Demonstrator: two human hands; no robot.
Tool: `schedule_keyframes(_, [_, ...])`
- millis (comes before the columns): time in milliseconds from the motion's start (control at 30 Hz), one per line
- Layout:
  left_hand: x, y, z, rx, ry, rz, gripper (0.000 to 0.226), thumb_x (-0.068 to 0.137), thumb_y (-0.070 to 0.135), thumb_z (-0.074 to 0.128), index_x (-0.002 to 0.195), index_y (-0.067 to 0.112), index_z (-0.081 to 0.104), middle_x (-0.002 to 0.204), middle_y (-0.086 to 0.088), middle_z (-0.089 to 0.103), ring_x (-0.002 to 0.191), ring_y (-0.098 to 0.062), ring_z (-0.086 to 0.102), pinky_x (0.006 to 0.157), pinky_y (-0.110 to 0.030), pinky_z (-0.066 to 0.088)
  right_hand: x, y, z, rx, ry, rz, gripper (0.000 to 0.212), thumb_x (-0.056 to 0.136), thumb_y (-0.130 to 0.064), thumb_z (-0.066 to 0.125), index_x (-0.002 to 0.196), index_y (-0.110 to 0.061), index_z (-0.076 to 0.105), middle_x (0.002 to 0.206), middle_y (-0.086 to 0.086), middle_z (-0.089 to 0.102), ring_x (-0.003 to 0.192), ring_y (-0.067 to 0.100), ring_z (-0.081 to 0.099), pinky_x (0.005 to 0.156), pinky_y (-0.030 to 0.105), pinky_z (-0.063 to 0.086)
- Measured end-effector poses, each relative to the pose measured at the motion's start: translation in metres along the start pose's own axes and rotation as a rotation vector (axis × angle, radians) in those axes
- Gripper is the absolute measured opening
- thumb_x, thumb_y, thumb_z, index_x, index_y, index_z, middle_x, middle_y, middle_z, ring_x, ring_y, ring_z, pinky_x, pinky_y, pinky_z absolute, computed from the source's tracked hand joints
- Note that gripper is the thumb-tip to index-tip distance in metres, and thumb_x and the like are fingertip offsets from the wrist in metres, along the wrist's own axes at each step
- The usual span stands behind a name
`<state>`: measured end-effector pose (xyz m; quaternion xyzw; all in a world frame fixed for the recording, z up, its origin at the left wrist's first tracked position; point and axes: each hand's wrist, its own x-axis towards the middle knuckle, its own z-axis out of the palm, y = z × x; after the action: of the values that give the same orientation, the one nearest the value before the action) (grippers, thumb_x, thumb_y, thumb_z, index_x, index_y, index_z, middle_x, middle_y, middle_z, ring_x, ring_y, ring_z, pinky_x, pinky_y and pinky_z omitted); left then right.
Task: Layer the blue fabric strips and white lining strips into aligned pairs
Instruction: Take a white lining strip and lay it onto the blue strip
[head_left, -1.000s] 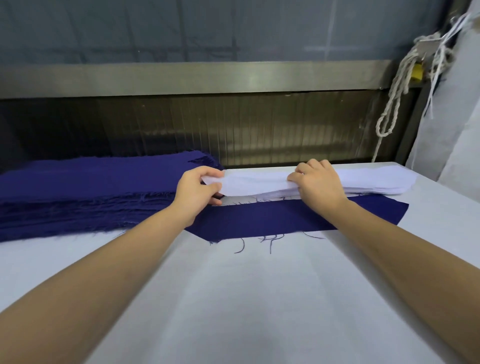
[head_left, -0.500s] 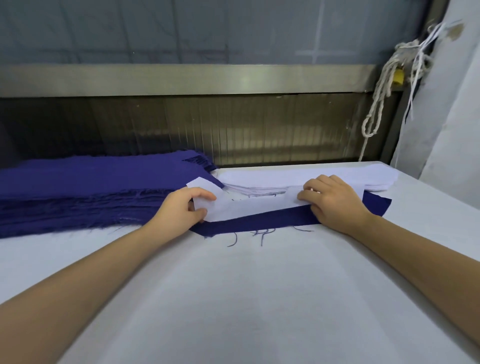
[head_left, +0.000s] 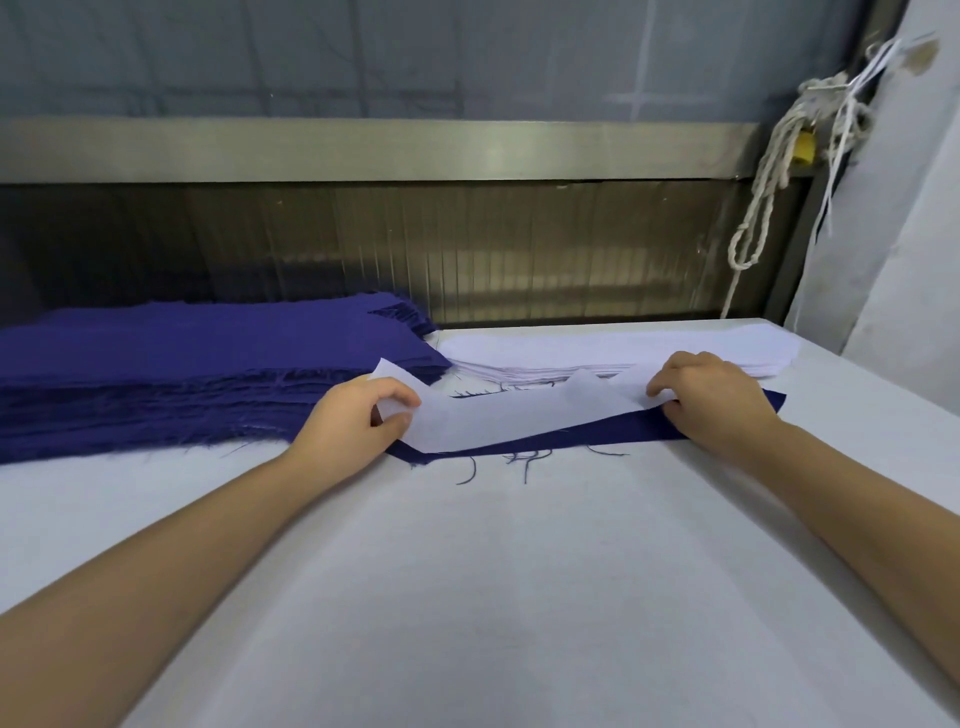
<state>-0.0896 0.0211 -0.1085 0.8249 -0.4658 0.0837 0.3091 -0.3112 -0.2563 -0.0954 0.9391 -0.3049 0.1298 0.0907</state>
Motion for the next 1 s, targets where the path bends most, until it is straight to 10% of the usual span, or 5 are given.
schedule_keyframes(367, [0.002, -0.002, -0.006, -0.122, 0.068, -0.092, 0.015, 0.088, 0.007, 0.059, 0.092, 0.019, 0.068, 0.071, 0.022, 0.055, 0.057, 0.010, 0.050, 0.056, -0.005, 0.037, -0.002, 0.000, 0.002, 0.416, 0.189, 0.081, 0.017, 0.090, -0.006, 0.053, 0.099, -0.010, 0.066, 0.121, 0.006, 0.050, 0.076, 0.027, 0.058, 0.072, 0.034, 0.047])
schedule_keyframes(600, [0.001, -0.004, -0.006, -0.150, 0.048, -0.073, 0.018, 0.087, 0.001, 0.058, 0.090, 0.014, 0.069, 0.058, 0.021, 0.049, 0.052, 0.014, 0.048, 0.052, -0.005, 0.035, 0.003, 0.013, 0.004, 0.586, 0.147, 0.115, 0.028, 0.082, 0.001, 0.060, 0.098, -0.020, 0.067, 0.108, -0.001, 0.045, 0.094, 0.015, 0.049, 0.082, 0.024, 0.036])
schedule_keyframes(1000, [0.002, -0.008, -0.004, -0.133, -0.007, -0.017, 0.021, 0.087, 0.003, 0.059, 0.097, 0.020, 0.068, 0.096, 0.011, 0.061, 0.071, 0.017, 0.048, 0.063, -0.002, 0.034, 0.003, 0.024, -0.003, 0.575, 0.127, 0.088, 0.016, 0.084, 0.002, 0.061, 0.086, -0.007, 0.074, 0.090, 0.004, 0.067, 0.079, 0.016, 0.055, 0.078, 0.023, 0.037])
